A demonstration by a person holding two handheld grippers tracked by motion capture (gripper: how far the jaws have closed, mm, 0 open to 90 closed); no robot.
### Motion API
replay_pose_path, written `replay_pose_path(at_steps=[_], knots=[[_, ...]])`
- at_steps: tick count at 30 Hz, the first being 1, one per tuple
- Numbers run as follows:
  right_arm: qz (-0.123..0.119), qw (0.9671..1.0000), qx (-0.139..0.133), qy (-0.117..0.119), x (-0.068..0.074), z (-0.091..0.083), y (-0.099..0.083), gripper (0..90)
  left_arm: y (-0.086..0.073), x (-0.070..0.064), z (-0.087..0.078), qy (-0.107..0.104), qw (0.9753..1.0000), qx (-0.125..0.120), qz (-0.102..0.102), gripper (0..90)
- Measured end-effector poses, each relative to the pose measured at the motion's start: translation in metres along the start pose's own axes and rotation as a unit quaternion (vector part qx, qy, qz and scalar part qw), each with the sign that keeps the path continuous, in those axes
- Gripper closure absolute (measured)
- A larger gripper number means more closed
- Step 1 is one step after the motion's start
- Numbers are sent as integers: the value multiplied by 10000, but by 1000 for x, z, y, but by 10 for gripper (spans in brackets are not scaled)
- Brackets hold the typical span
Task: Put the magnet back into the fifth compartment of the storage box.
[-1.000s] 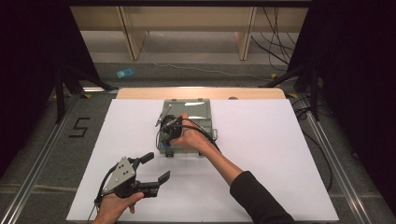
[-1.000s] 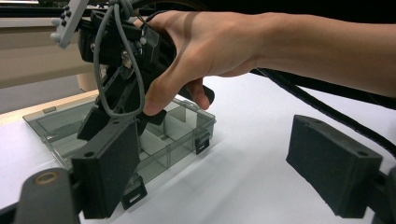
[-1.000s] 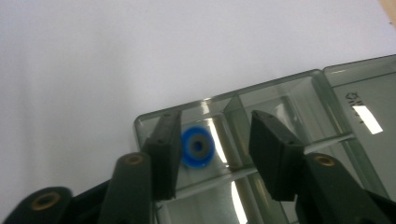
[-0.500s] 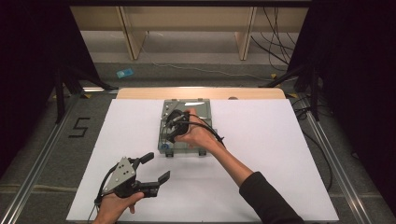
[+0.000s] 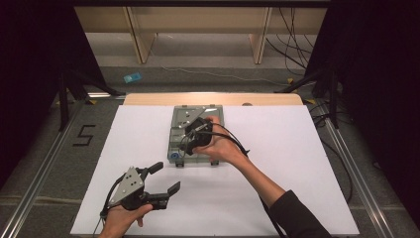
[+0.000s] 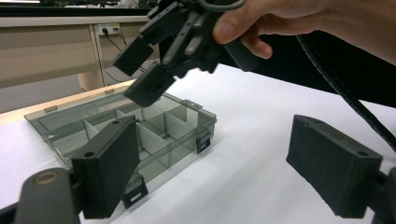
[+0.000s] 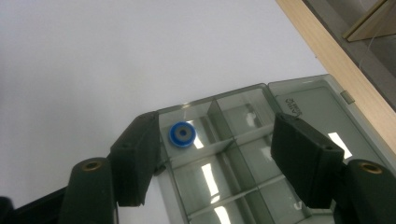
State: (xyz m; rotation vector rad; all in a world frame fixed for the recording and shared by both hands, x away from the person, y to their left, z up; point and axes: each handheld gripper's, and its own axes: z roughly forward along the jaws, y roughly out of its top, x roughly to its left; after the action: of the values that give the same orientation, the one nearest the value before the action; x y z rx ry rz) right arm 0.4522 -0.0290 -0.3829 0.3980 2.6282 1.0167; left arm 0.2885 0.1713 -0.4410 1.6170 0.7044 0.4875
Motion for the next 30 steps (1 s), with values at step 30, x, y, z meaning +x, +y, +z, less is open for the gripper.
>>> replay_pose_path(at_steps=[30], knots=[[518, 9973, -509, -44, -7, -38, -41, 289, 0, 0, 0, -26, 10000, -16, 33, 163]])
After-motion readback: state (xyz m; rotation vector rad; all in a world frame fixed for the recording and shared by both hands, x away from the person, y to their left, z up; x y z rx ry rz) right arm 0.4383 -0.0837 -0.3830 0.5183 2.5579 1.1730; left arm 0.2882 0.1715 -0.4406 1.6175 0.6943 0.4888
